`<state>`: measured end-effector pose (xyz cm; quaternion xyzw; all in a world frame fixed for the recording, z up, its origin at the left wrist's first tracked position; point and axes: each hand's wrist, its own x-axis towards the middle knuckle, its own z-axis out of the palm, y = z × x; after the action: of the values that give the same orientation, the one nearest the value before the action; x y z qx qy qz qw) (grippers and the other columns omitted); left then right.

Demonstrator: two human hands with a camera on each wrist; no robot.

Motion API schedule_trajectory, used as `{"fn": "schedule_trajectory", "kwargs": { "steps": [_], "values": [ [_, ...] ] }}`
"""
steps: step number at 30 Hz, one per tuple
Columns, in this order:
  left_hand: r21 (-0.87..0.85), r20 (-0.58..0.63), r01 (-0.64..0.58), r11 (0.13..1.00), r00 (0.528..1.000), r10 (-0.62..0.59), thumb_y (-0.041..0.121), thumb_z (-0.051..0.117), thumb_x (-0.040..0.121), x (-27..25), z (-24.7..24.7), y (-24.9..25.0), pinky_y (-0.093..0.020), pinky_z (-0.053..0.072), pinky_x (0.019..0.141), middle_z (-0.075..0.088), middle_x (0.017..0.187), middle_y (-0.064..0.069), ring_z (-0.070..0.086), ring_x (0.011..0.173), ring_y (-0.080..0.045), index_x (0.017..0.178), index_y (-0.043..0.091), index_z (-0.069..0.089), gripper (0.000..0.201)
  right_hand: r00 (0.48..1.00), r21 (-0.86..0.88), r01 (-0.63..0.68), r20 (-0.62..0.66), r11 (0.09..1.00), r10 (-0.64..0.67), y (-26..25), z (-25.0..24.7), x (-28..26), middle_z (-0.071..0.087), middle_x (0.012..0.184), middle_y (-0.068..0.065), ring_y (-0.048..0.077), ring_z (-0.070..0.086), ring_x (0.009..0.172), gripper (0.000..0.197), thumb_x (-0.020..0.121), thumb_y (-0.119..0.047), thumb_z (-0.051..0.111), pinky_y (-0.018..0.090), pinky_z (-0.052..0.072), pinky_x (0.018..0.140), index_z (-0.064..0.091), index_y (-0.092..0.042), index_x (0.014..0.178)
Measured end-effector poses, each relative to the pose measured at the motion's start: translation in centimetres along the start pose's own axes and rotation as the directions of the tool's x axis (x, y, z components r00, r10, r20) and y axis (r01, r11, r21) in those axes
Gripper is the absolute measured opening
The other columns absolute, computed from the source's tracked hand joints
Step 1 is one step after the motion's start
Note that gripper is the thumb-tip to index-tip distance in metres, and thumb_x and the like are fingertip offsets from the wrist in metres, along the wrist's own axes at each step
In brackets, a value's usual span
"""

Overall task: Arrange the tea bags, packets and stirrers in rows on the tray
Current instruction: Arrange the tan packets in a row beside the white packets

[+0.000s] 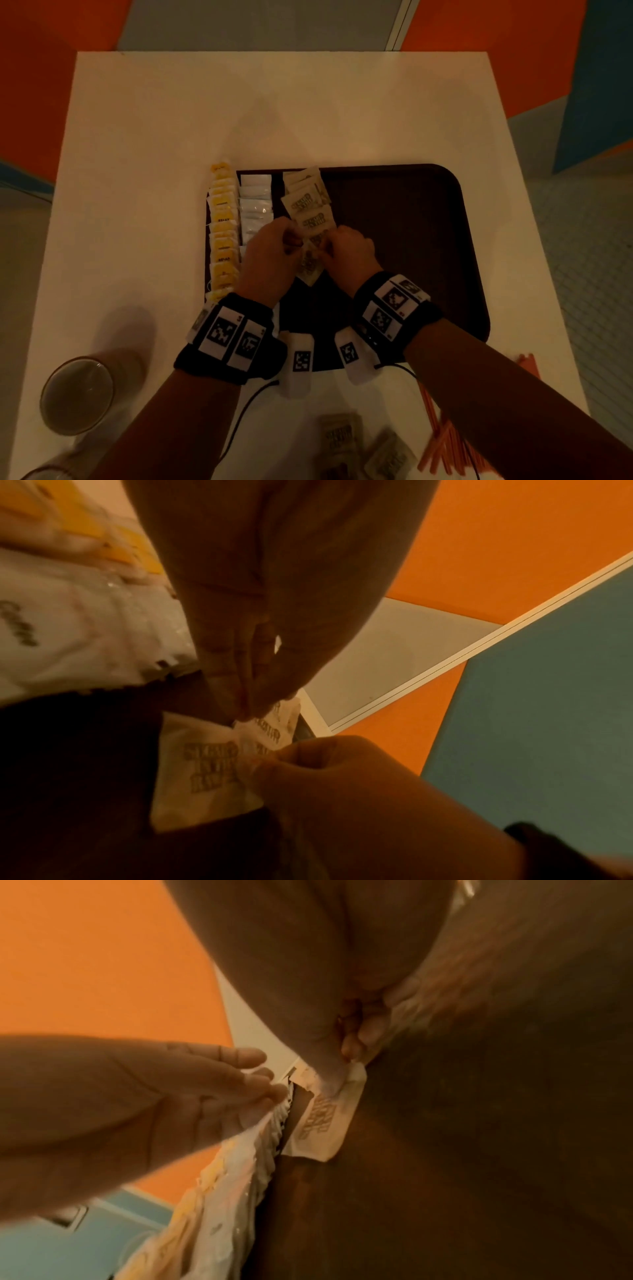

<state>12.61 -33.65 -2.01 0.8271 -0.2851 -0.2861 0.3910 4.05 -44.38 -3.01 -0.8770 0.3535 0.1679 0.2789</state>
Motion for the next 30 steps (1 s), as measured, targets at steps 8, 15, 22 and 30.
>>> {"fn": "schedule_trajectory", "kwargs": {
  "steps": [8, 15, 22, 30],
  "values": [
    [0.080, 0.056, 0.037, 0.996, 0.998, -0.041, 0.010, 0.066, 0.081, -0.4, 1.4, -1.4, -0.018, 0.048, 0.086, 0.051, 0.122, -0.001, 0.054, 0.109, -0.012, 0.119, 0.017, 0.059, 0.040, 0.974, 0.400, -0.055, -0.178, 0.915, 0.137, 3.1, -0.9, -0.1, 0.066, 0.094, 0.006, 0.010, 0.055, 0.081, 0.011, 0.087, -0.020, 0.060, 0.014, 0.035, 0.063, 0.064, -0.010, 0.090],
    [0.143, 0.064, 0.087, 0.986, 0.993, -0.097, 0.004, 0.058, 0.086, -0.6, 1.7, 0.0, -0.022, 0.039, 0.092, 0.046, 0.129, -0.016, 0.049, 0.118, -0.027, 0.127, 0.004, 0.053, 0.041, 0.981, 0.399, 0.065, -0.195, 0.915, 0.016, 2.1, -1.5, 0.4, 0.066, 0.108, 0.008, 0.011, 0.057, 0.080, 0.028, 0.081, -0.007, 0.064, 0.011, 0.041, 0.072, 0.064, -0.009, 0.109],
    [0.149, 0.038, 0.097, 0.984, 0.994, -0.104, 0.004, 0.055, 0.088, -1.1, 1.2, 0.5, -0.005, 0.023, 0.079, 0.051, 0.128, -0.016, 0.048, 0.118, -0.026, 0.130, 0.005, 0.050, 0.042, 0.993, 0.470, 0.047, -0.118, 0.881, 0.010, 1.5, -0.3, -0.3, 0.065, 0.109, 0.005, 0.008, 0.059, 0.078, 0.032, 0.078, -0.002, 0.067, 0.014, 0.045, 0.072, 0.064, -0.013, 0.107],
    [0.079, 0.049, 0.016, 0.997, 0.999, -0.020, -0.006, 0.046, 0.088, -0.4, 0.8, 1.9, -0.007, 0.030, 0.086, 0.047, 0.132, -0.015, 0.046, 0.121, -0.026, 0.131, 0.004, 0.044, 0.044, 0.965, 0.434, 0.079, -0.260, 0.898, 0.041, 2.4, -1.8, 1.2, 0.064, 0.114, 0.007, 0.007, 0.056, 0.090, 0.025, 0.084, -0.011, 0.064, 0.005, 0.034, 0.075, 0.065, -0.010, 0.109]
  ]
}}
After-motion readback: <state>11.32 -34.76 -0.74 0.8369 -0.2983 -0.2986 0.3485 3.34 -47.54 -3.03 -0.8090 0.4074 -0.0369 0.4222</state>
